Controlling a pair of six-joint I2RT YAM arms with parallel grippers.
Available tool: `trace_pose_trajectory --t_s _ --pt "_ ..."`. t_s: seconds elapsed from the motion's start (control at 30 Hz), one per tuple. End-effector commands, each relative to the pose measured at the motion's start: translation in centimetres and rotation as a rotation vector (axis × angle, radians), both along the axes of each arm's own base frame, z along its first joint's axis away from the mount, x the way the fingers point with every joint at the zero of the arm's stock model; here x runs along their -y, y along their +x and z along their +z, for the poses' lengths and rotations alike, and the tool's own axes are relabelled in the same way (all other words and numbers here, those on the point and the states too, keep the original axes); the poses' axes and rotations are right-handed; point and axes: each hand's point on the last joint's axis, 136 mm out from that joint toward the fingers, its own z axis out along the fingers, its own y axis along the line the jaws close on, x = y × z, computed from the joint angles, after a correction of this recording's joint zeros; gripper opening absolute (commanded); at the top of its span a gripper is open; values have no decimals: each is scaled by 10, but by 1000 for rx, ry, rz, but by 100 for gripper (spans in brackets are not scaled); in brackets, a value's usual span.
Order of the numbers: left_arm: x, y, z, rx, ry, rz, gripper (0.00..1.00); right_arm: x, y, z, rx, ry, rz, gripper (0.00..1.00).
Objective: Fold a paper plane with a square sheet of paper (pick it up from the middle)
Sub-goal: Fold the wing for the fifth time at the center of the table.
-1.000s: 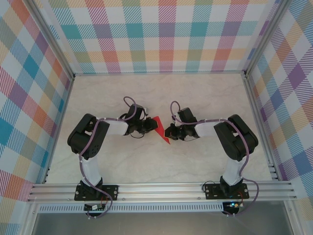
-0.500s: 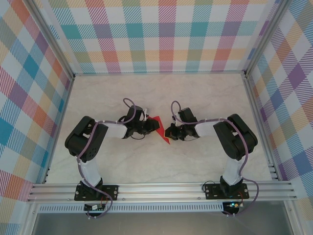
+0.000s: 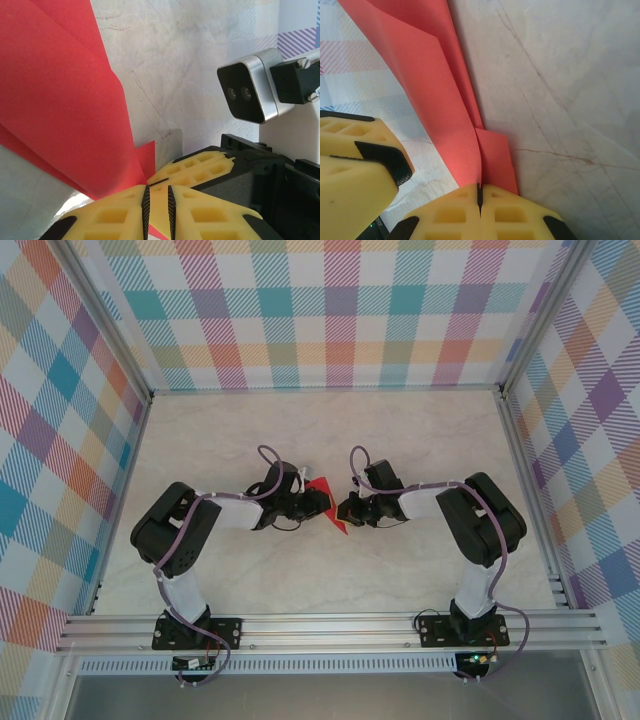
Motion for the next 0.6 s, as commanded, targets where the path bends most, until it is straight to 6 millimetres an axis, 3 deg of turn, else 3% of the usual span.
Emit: trace_pose_trajectory --t_s 0.0,0.57 --pt "4 -3 -11 1 22 -6 19 13 -10 -26 -66 -63 -21 5" --pt "-12 -3 -48 -95 167 41 13 10 -9 -17 -47 -44 -10 8"
